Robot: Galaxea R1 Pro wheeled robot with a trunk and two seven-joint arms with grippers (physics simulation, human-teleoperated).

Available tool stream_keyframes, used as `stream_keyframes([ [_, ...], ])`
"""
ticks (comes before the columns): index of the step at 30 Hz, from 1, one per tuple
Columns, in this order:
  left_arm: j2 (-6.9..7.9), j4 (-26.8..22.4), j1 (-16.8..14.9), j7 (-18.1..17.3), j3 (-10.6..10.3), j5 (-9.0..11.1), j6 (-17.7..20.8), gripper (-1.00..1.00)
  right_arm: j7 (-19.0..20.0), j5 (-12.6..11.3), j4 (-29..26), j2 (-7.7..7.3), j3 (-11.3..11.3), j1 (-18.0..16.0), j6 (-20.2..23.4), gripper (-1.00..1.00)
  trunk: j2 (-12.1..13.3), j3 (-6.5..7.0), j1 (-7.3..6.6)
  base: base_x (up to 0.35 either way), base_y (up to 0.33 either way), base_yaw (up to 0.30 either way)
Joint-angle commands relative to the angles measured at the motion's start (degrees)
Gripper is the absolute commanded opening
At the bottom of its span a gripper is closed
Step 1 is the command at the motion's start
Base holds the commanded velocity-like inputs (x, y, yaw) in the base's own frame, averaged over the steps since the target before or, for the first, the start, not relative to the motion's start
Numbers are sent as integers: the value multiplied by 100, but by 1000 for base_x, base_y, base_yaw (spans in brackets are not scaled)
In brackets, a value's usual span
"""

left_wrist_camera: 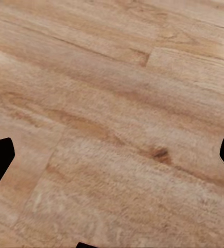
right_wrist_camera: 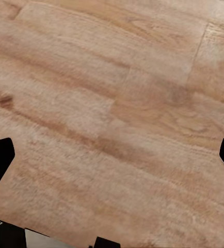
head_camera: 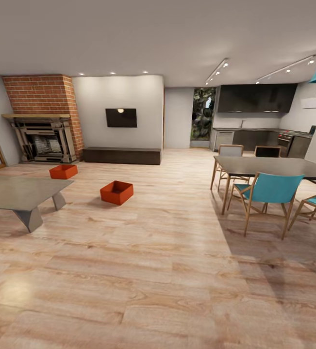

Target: Move the two storage containers from the living room to the garage. In the garage, place one container on the floor and stack the other container on top of it (either order is fine).

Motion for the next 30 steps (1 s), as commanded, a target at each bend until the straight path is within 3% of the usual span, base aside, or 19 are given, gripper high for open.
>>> stream_keyframes([
  [1, -1, 2, -3, 2, -21, 42, -16, 100, 17, 1, -9, -2, 1, 2, -5, 100, -2, -5, 4, 325, -60, 0],
  [30, 4, 2, -3, 2, -21, 42, -16, 100, 17, -5, -9, -2, 1, 2, -5, 100, -2, -5, 4, 325, -76, 0],
])
